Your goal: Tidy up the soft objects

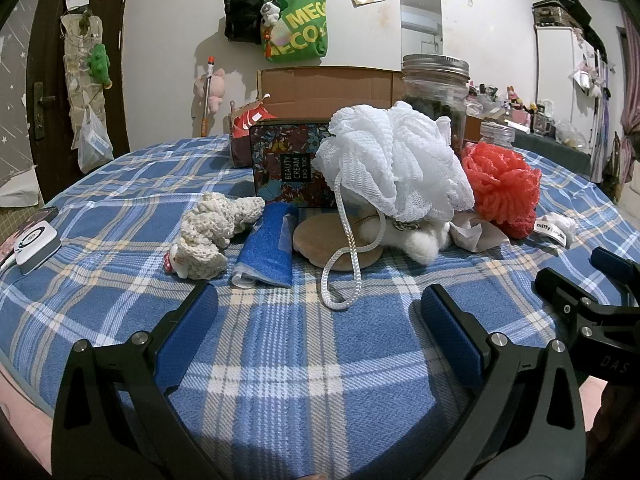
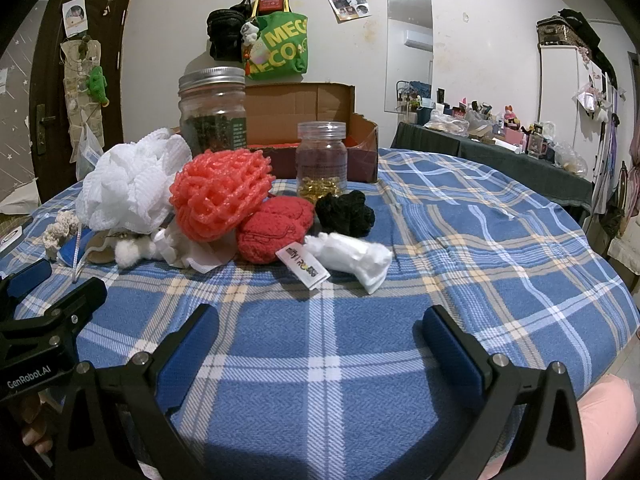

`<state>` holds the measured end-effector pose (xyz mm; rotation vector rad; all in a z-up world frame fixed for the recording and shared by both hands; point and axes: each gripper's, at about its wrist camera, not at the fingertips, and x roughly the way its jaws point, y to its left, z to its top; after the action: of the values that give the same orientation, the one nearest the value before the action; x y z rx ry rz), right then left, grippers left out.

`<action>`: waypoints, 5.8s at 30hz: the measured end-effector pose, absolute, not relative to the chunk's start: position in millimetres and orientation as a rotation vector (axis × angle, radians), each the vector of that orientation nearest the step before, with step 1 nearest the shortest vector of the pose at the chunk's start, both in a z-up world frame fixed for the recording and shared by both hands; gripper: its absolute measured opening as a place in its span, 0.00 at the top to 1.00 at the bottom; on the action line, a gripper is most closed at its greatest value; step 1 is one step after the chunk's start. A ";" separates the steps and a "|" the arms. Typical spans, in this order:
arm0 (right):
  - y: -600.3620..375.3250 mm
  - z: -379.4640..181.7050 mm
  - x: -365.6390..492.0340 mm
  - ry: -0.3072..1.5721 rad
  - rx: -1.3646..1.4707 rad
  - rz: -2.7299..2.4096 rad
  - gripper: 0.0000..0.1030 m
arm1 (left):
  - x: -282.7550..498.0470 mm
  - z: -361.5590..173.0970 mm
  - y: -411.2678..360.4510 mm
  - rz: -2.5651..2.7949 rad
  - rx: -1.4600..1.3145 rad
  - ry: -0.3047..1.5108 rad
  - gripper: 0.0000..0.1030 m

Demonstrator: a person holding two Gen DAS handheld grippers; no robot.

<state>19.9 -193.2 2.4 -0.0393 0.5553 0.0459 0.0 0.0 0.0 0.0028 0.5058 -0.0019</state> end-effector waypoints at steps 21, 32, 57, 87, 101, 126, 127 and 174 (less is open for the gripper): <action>-193.3 2.3 19.9 0.554 -0.040 0.046 0.00 | 0.1 0.0 0.0 -0.001 0.002 0.507 0.00; -193.2 2.2 19.9 0.554 -0.040 0.046 0.00 | 0.1 0.0 0.0 -0.002 0.001 0.507 0.00; -193.1 2.2 19.7 0.554 -0.041 0.045 0.00 | 0.1 0.0 0.0 -0.002 0.000 0.508 0.00; -203.7 73.3 50.6 0.457 0.007 0.233 0.00 | 30.9 72.1 -4.2 -0.149 0.056 0.420 0.00; -185.6 64.4 99.2 0.584 -0.075 0.525 0.16 | 80.8 67.2 -15.6 -0.319 0.098 0.596 0.07; -193.4 91.1 69.1 0.487 -0.054 0.524 0.71 | 56.3 92.1 9.5 -0.360 0.042 0.539 0.65; -195.3 93.0 68.8 0.485 -0.050 0.522 0.71 | 55.4 94.6 11.6 -0.357 0.042 0.532 0.66; -189.7 153.5 222.2 0.542 -0.205 0.523 0.71 | 202.0 163.1 26.6 -0.410 0.120 0.577 0.68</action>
<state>222.2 -189.7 153.5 -0.2054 0.5416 0.5229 202.0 26.6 163.1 0.1202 0.5771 -0.4098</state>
